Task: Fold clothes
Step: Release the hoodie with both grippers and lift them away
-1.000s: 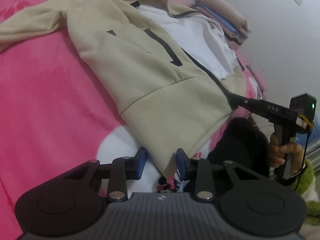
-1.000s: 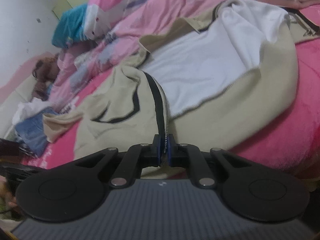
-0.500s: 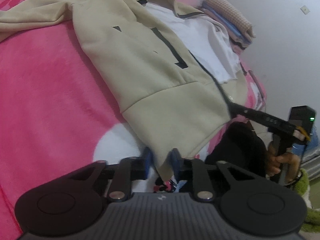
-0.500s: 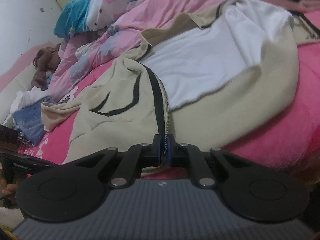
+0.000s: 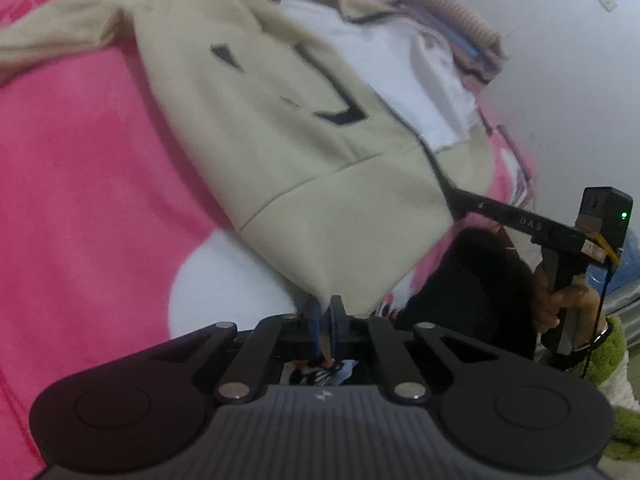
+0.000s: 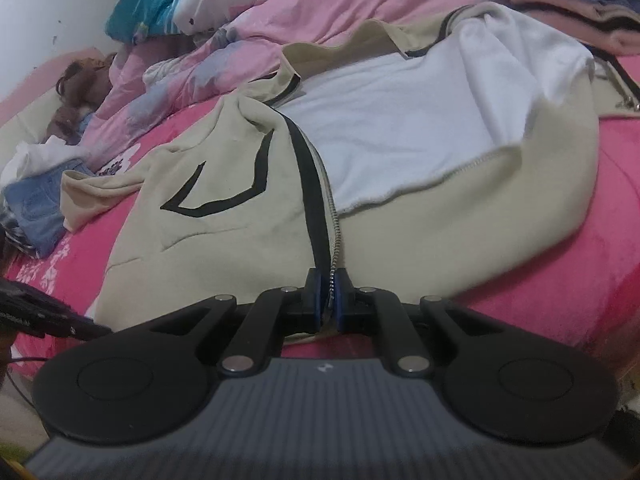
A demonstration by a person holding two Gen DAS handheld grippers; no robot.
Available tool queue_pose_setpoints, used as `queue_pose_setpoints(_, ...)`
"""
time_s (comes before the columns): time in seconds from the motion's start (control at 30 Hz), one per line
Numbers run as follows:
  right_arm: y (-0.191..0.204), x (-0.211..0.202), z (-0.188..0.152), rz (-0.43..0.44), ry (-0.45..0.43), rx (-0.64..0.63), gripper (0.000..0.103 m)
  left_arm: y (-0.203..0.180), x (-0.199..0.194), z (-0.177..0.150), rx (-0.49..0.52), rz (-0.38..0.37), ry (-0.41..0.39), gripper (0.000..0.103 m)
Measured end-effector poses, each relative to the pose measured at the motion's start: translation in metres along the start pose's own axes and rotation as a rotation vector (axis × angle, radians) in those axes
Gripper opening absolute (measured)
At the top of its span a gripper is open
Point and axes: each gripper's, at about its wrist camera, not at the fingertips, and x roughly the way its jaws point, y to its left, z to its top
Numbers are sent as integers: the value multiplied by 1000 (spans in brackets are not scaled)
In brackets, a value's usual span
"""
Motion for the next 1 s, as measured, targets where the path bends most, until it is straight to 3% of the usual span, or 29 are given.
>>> queue_pose_setpoints(0.27,11,3,-2,-51,-1,-84,10,3,4,1,34,-15,5,8)
queue_pose_setpoints(0.3,15,0,-2,-62,-3,-100,14,5,3,1,29,-29,4,10)
queue_pose_setpoints(0.37,21,-6,0,-110,-7,-139,31,9,-1,1,17,-60,-5,22)
queue_pose_setpoints(0.5,32,-22,9,-156,-38,-184,40,21,-19,4,5,-85,-55,37)
queue_pose_setpoints(0.57,43,-28,14,-126,-62,-207,41,31,-33,8,-15,-79,-113,46)
queue_pose_setpoints(0.7,77,-24,20,23,-74,-303,43,67,-56,29,-129,-90,-233,50)
queue_pose_setpoints(0.83,110,2,15,162,-20,-385,43,92,-53,66,-206,-19,-347,60)
queue_pose_setpoints(0.9,124,17,11,216,13,-419,41,103,-39,88,-235,-3,-367,60)
queue_pose_setpoints(1.0,132,38,8,213,58,-426,40,120,-17,116,-268,31,-375,57)
